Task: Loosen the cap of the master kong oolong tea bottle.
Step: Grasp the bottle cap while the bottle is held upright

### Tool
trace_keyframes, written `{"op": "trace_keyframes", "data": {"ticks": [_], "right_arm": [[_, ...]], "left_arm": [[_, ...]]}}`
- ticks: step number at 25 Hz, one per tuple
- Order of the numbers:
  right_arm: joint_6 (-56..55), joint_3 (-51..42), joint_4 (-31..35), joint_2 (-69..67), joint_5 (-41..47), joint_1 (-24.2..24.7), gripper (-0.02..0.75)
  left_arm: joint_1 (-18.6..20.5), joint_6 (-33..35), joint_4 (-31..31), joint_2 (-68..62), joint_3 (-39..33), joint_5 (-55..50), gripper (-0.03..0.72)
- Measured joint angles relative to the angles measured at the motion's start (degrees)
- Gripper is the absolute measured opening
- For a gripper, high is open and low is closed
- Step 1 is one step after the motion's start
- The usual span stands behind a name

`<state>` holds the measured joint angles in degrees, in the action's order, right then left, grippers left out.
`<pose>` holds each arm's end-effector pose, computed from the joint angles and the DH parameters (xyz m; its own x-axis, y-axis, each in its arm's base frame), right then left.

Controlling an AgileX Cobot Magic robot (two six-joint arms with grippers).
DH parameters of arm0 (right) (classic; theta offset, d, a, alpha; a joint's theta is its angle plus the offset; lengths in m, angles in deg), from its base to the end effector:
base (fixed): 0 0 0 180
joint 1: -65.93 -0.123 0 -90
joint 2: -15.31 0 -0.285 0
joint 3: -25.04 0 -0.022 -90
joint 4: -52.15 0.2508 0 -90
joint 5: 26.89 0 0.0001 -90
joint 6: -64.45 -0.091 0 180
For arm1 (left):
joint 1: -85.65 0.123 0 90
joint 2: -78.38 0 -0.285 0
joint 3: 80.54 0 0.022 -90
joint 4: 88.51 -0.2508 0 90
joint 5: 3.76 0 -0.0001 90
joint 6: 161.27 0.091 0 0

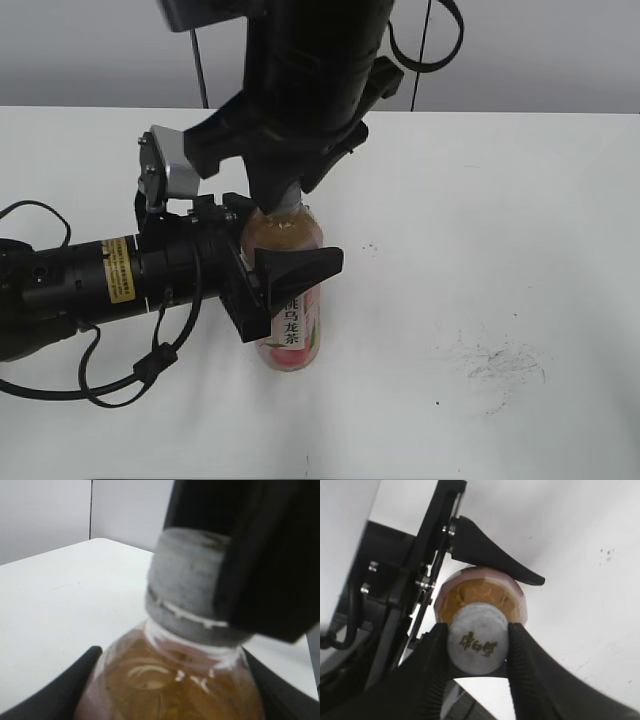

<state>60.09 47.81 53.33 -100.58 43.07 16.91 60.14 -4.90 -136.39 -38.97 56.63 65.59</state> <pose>0.2626 0.3050 0.3006 -0.6882 -0.6656 -0.2886 -0.7038 0.7092 0.0426 0.2447 -0.1867 0.1367 -0.1866 0.0567 -0.9808 0.9210 0.3575 -0.1546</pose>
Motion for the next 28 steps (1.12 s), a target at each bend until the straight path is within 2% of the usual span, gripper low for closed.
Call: {"op": "trace_keyframes", "data": {"ticks": [12, 19, 22, 28], "right_arm": [[57.1, 0.1, 2.1, 0.2, 0.1, 0.2, 0.271], [97.8, 0.2, 4.9, 0.3, 0.2, 0.4, 0.271], [118.5, 0.2, 5.6, 0.3, 0.2, 0.6, 0.271], [150.1, 0.2, 5.8, 0.3, 0.0, 0.6, 0.271]], "left_arm": [[0.0, 0.5, -0.7, 0.0, -0.1, 0.3, 0.447], [0.0, 0.7, -1.6, 0.0, -0.3, 0.5, 0.447], [0.0, 0.7, -1.7, 0.0, -0.3, 0.6, 0.447], [0.0, 0.7, -1.7, 0.0, -0.3, 0.6, 0.447]]}}
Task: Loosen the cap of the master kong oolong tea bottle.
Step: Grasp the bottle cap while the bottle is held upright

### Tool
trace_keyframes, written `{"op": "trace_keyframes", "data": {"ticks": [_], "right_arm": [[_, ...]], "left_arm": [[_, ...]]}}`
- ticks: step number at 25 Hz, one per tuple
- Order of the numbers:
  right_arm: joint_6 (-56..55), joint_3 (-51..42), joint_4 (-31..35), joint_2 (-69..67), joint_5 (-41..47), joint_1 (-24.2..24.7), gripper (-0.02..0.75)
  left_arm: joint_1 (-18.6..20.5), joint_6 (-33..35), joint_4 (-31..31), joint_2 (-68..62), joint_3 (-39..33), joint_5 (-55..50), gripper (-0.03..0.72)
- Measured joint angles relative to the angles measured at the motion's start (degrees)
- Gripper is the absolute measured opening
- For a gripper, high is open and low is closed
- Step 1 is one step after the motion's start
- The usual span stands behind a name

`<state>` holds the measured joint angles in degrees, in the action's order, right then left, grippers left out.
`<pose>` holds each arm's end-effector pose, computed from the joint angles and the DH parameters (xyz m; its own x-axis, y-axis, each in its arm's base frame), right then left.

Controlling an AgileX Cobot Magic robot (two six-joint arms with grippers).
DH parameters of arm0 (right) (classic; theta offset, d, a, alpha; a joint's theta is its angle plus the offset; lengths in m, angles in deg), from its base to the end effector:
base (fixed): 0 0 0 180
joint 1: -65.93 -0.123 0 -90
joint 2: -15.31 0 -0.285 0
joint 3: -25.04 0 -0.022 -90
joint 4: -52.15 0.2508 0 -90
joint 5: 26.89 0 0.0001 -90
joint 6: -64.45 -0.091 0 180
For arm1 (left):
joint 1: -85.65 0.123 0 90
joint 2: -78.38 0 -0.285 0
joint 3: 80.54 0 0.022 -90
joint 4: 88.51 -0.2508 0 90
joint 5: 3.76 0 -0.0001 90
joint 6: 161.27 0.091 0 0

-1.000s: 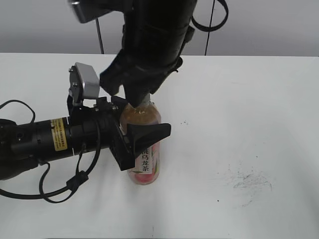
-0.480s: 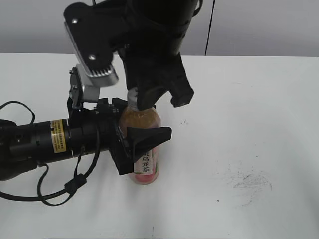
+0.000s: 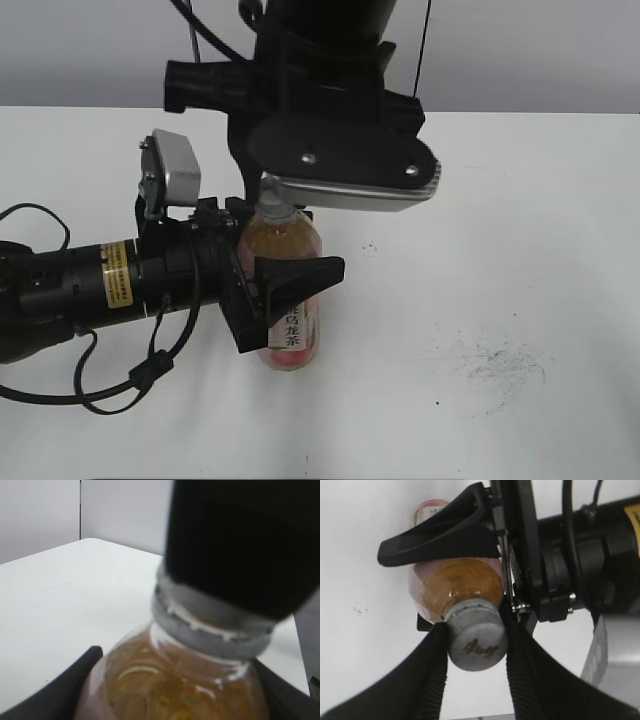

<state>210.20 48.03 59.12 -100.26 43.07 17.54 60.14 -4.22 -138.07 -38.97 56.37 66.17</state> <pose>0.2590 0.3073 0.3046 0.9649 0.1934 0.1777 0.2365 -0.9340 -0.2676 0.2413 -0.1872 0.1362 -0.1707 0.0677 -0.9830 0.9340 0.3290 -0.1395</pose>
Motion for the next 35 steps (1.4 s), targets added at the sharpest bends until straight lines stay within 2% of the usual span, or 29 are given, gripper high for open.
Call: {"op": "trace_keyframes", "data": {"ticks": [1, 2, 4, 7, 25, 28, 35], "right_arm": [[0.0, 0.0, 0.0, 0.0, 0.0, 0.0, 0.271], [8.5, 0.0, 0.0, 0.0, -0.1, 0.0, 0.271], [15.4, 0.0, 0.0, 0.0, -0.3, 0.0, 0.271], [19.4, 0.0, 0.0, 0.0, -0.3, 0.0, 0.271], [17.6, 0.0, 0.8, 0.0, -0.3, 0.0, 0.275], [17.5, 0.0, 1.3, 0.0, -0.3, 0.0, 0.327], [11.8, 0.0, 4.3, 0.0, -0.3, 0.0, 0.531]], "left_arm": [[0.0, 0.0, 0.1, 0.0, 0.0, 0.0, 0.447], [0.0, 0.0, 0.1, 0.0, 0.0, 0.0, 0.447], [0.0, -0.1, 0.1, 0.0, 0.0, 0.0, 0.447], [0.0, -0.1, 0.1, 0.0, 0.0, 0.0, 0.447], [0.0, -0.1, 0.0, 0.0, 0.0, 0.0, 0.448], [0.0, -0.1, 0.0, 0.0, 0.0, 0.0, 0.448], [0.0, 0.0, -0.1, 0.0, 0.0, 0.0, 0.448]]}}
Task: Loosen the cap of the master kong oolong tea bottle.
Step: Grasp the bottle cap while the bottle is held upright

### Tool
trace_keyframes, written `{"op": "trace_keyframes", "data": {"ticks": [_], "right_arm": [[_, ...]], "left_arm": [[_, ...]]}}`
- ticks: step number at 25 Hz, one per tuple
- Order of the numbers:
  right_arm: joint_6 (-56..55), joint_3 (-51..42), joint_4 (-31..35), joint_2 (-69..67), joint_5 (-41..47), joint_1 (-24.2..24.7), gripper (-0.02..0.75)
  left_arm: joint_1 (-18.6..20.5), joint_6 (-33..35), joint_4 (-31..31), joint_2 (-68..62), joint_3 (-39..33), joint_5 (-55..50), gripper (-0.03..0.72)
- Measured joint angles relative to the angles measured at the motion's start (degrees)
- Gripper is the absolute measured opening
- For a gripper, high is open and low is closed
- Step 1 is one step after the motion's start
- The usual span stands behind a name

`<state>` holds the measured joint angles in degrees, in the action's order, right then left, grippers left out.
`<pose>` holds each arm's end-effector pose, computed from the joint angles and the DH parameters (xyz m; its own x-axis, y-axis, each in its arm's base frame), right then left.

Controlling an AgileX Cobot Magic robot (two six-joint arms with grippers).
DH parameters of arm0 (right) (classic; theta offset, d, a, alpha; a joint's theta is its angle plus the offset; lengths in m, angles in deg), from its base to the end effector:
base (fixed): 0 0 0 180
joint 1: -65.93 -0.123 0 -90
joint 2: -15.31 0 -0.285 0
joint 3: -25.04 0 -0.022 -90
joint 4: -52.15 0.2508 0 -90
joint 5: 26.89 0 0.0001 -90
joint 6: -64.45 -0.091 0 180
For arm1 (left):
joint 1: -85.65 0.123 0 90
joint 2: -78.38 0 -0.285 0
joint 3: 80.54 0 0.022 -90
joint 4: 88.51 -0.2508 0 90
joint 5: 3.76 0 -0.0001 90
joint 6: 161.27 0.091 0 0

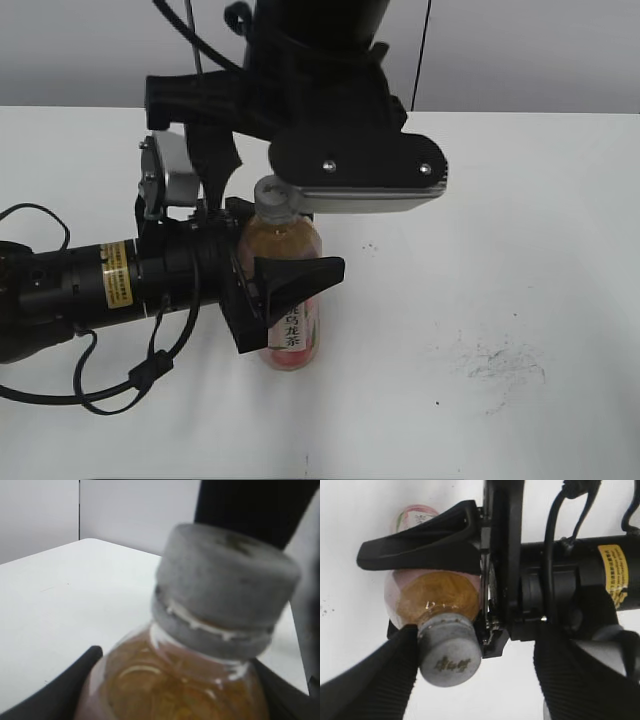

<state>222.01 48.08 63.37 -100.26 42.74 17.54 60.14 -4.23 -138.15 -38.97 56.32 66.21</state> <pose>0.2548 0.3119 0.3060 0.9087 0.3650 0.2028 0.4120 -0.8624 -0.2941 0.2409 -0.1871 0.1361 -0.1712 0.0680 -0.9829 0.9344 0.3276 -0.1400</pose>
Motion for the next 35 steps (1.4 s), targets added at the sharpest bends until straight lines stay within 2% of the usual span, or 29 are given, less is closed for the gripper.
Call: {"op": "trace_keyframes", "data": {"ticks": [2, 5, 12, 20, 26, 35], "right_arm": [[-3.0, 0.0, 0.4, 0.0, 0.1, -0.1, 0.564], [-11.6, -0.1, 1.2, 0.0, 0.4, -0.2, 0.546], [-44.6, -0.1, -0.5, 0.0, 0.4, -0.8, 0.458], [-78.8, -0.1, -8.6, 0.0, 0.4, -0.8, 0.449], [-99.2, -0.1, -7.2, 0.0, 0.4, -0.8, 0.449], [-136.3, -0.1, -7.1, 0.0, 0.4, -0.8, 0.448]], "left_arm": [[0.0, -0.1, 0.1, 0.0, 0.0, 0.0, 0.448], [0.0, -0.5, 0.7, 0.0, 0.0, 0.0, 0.448], [0.0, -1.0, 1.4, 0.0, 0.1, -0.4, 0.448], [0.0, -1.0, 1.4, 0.0, 0.1, -0.4, 0.448], [0.0, -1.0, 1.4, 0.0, 0.1, -0.4, 0.448], [0.0, -0.9, 0.7, 0.0, 0.1, -0.4, 0.448]]}}
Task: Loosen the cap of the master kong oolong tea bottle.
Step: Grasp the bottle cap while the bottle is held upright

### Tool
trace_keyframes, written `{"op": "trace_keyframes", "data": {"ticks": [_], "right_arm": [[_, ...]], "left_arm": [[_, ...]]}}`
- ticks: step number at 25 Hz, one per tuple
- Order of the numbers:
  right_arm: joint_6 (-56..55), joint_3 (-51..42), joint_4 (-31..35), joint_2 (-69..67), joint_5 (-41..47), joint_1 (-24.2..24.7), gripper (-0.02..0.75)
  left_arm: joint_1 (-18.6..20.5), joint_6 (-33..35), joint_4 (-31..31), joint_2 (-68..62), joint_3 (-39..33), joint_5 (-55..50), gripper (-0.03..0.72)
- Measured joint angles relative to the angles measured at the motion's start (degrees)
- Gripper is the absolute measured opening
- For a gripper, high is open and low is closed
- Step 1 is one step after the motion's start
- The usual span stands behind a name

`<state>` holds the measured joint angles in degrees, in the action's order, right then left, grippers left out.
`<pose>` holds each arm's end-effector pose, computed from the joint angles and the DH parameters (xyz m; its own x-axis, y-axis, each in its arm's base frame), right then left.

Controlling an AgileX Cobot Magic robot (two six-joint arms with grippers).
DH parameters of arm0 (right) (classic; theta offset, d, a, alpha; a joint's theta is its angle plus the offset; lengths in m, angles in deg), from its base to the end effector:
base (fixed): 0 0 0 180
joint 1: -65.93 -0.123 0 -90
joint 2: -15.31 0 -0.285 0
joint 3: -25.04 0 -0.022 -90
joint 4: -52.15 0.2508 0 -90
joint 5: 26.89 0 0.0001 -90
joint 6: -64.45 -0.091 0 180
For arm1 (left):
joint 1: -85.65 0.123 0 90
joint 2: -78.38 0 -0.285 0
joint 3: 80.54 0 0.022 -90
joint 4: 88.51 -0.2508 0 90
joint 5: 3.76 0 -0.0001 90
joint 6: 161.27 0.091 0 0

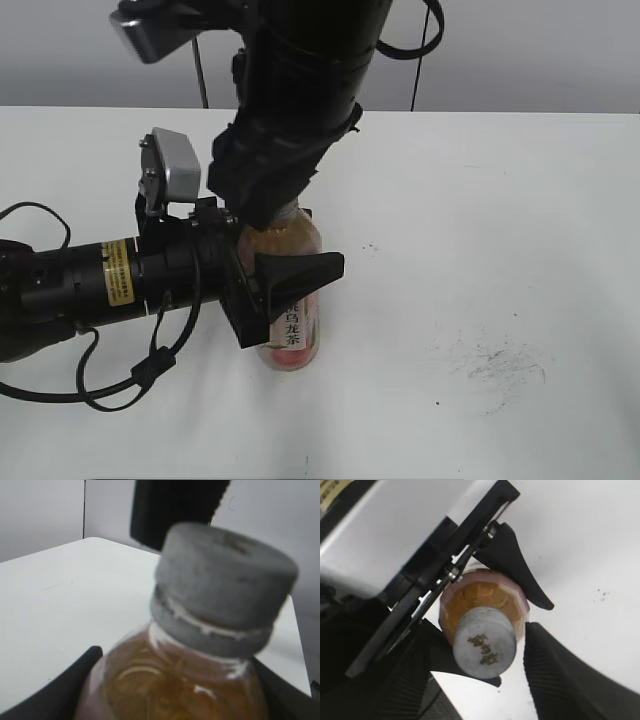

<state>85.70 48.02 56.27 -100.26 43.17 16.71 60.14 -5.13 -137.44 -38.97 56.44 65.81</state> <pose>0.2577 0.3081 0.3041 -0.3253 -0.8957 -0.3031 -0.9346 0.3533 -0.0409 0.2425 -0.1869 0.1361 -0.1885 0.0621 -0.9801 0.9268 0.3414 -0.1566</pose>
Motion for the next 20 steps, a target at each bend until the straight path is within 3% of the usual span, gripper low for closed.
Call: {"op": "trace_keyframes", "data": {"ticks": [6, 9, 16, 20], "right_arm": [[-23.1, 0.0, -0.4, 0.0, 0.0, 0.0, 0.448], [-29.7, 0.0, -0.6, 0.0, 0.0, 0.0, 0.448], [-32.8, 0.0, -0.6, 0.0, 0.0, 0.0, 0.437], [-33.0, 0.0, -0.6, 0.0, 0.0, 0.0, 0.364]], "left_arm": [[0.0, 0.1, -0.2, 0.0, 0.1, 0.1, 0.448], [0.0, 0.1, -0.2, 0.0, 0.1, 0.1, 0.448], [0.0, 0.1, -0.2, 0.0, 0.1, 0.1, 0.448], [0.0, 0.1, -0.2, 0.0, 0.1, 0.1, 0.448]]}}
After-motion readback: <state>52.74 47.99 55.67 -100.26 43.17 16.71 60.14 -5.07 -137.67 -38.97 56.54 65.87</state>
